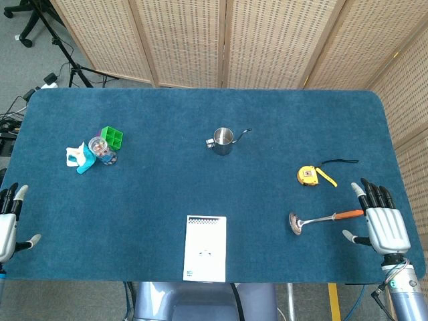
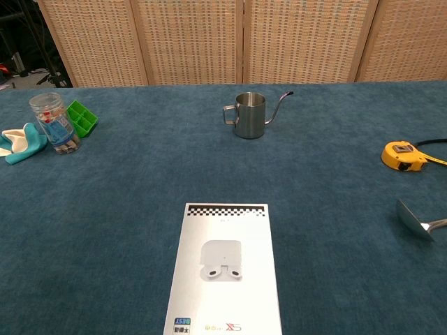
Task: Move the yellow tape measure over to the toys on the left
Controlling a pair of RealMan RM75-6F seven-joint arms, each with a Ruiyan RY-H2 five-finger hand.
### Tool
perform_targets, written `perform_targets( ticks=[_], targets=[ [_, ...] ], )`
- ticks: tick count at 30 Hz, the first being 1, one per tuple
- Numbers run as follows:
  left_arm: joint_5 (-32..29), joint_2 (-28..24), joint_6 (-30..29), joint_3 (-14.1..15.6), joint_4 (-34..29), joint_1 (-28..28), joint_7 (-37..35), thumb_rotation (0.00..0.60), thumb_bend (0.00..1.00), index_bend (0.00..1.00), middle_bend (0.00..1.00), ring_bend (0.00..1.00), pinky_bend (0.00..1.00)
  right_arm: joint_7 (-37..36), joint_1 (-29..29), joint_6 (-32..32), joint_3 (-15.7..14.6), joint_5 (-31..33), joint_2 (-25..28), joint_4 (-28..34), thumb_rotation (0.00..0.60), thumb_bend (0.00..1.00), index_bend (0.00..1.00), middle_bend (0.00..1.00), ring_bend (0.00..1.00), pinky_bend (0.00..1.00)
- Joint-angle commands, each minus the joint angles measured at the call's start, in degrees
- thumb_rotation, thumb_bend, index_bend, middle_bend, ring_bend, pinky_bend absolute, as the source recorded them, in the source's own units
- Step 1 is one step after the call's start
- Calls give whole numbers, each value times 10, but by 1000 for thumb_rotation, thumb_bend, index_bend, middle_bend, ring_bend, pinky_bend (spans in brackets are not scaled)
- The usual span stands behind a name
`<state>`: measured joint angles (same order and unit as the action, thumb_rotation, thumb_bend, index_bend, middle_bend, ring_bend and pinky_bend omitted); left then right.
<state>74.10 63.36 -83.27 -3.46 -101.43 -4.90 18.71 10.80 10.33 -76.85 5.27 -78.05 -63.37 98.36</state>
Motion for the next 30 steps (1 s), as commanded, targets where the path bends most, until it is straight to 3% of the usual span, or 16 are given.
perform_targets(
  ticks=[1,30],
  targets=[
    [-1,1,2,0,1,-1,0,600,0,0,0,0,0,2,0,0,0,1,-1,0,600,0,0,0,0,0],
    [8,-2,-10,2,-10,3,5,600,0,0,0,0,0,-31,4,-2,-5,-28,-8,-20,600,0,0,0,0,0]
  ],
)
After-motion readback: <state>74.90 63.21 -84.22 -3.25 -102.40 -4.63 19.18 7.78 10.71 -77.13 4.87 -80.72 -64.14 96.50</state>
